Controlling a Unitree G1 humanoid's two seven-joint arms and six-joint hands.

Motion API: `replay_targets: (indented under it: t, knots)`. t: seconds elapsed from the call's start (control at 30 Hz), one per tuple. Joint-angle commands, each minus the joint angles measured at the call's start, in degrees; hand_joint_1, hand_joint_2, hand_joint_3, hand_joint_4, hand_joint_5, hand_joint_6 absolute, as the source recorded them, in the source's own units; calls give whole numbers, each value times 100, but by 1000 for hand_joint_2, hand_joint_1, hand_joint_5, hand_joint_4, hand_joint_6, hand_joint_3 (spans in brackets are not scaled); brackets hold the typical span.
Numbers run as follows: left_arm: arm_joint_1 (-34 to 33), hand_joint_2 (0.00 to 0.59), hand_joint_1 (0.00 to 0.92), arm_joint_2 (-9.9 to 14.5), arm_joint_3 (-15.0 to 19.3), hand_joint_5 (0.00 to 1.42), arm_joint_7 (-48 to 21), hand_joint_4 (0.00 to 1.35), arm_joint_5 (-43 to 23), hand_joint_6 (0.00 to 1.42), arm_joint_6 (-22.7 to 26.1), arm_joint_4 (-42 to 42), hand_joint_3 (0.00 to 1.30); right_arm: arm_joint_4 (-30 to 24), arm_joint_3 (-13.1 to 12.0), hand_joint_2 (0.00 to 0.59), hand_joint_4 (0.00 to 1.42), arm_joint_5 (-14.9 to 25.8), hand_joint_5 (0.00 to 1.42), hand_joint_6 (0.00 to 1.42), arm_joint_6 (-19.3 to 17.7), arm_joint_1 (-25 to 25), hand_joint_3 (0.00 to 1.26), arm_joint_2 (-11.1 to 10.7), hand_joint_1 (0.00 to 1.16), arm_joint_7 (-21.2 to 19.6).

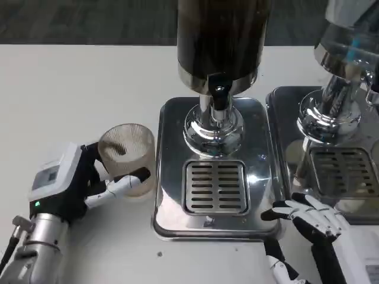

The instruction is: Grasp the cup under the faucet to collect the drink, then remove the cup.

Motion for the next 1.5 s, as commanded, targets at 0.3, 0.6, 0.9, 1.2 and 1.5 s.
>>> replay_targets:
  t: [0.3, 0.6, 0.9, 1.2, 1.5]
  knots:
    - [62, 144, 180, 155, -65, 1006, 346, 720, 132, 1225, -142, 8, 575, 200, -16, 470, 337, 117, 205, 211, -182, -139, 475, 38, 363, 16]
    - [145, 148, 181, 305, -67, 1008, 642, 720, 300, 1229, -260, -204, 579, 267, -24, 481, 337, 102, 209, 211, -230, -172, 475, 80, 351, -20]
    - [311, 146, 180, 424, -3, 1008, 772, 720, 348, 1230, -400, -571, 581, 280, -29, 483, 337, 119, 210, 211, -261, -159, 480, 117, 343, -15]
    - [390, 146, 179, 434, 67, 1008, 702, 720, 341, 1231, -475, -847, 581, 272, -48, 489, 340, 133, 221, 211, -275, -137, 488, 127, 341, -17]
    - [421, 146, 178, 422, 98, 1023, 667, 743, 320, 1231, -487, -840, 592, 241, -84, 492, 342, 145, 221, 211, -297, -87, 489, 126, 342, -19]
